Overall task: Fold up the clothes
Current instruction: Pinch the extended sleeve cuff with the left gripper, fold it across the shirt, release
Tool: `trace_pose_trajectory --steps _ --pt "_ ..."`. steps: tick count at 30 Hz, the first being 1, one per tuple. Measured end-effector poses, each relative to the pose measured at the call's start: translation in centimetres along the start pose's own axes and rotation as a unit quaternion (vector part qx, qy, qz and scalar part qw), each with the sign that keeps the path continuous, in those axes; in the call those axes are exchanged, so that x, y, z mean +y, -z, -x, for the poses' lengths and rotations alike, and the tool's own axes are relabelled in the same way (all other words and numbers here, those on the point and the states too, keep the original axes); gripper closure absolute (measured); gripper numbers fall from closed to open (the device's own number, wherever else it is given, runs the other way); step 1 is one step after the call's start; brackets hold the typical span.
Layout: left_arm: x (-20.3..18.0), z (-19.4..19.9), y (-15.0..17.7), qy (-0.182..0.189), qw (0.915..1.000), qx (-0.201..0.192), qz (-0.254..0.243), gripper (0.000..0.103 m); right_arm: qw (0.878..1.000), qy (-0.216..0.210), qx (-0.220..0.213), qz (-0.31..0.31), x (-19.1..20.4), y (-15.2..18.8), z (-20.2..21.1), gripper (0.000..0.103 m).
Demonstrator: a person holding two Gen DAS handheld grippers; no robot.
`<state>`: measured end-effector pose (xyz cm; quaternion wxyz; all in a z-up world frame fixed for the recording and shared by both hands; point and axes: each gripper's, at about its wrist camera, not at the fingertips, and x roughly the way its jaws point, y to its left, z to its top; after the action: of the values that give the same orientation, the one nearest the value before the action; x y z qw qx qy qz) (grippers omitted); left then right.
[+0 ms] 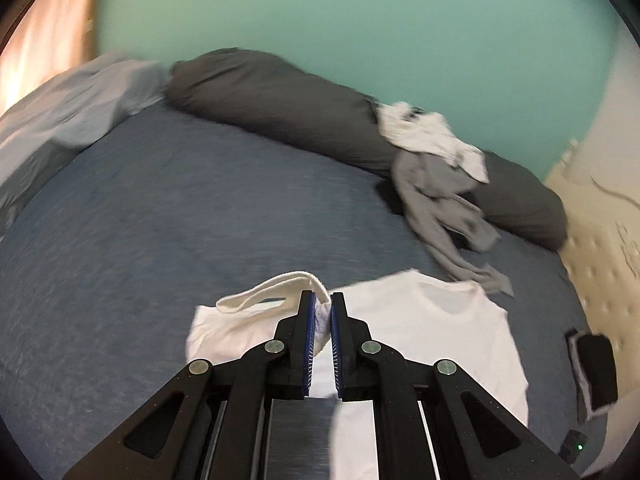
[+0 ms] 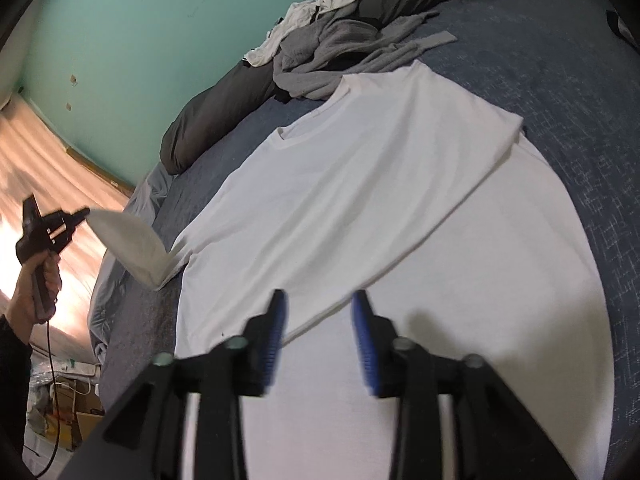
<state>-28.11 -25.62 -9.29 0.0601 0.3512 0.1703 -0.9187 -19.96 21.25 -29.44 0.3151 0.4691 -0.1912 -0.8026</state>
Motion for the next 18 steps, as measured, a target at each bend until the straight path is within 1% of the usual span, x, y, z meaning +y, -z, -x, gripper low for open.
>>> trace_pose_trajectory --steps 2,8,14,16,18 --pt "-3.3 -0.1 0.1 0.013 0.9997 0.003 -0.019 0.095 1.000 -0.003 0.003 -0.006 -0.4 0.0 0.1 0.054" --pt "-11.0 -0.3 0.0 0.050 0.9966 0.011 -0.064 0.095 1.000 -0.013 0.002 -0.016 -1.0 -0.5 0.7 0.054" --pt "-19.0 0.1 1.7 0.091 0.9885 0.025 -0.118 0.095 1.000 0.002 0.015 -0.022 -2.1 -0.7 0.9 0.048" --pt "-21.5 0.1 2.9 0.105 0.9845 0.036 -0.136 0.095 0.999 0.007 0.014 -0.028 -2.5 -0.8 1.1 0.044" --pt "-23.8 0.0 4.3 0.116 0.9800 0.046 -0.155 0.095 0.999 0.018 0.012 -0.039 -3.2 -0.9 1.3 0.032"
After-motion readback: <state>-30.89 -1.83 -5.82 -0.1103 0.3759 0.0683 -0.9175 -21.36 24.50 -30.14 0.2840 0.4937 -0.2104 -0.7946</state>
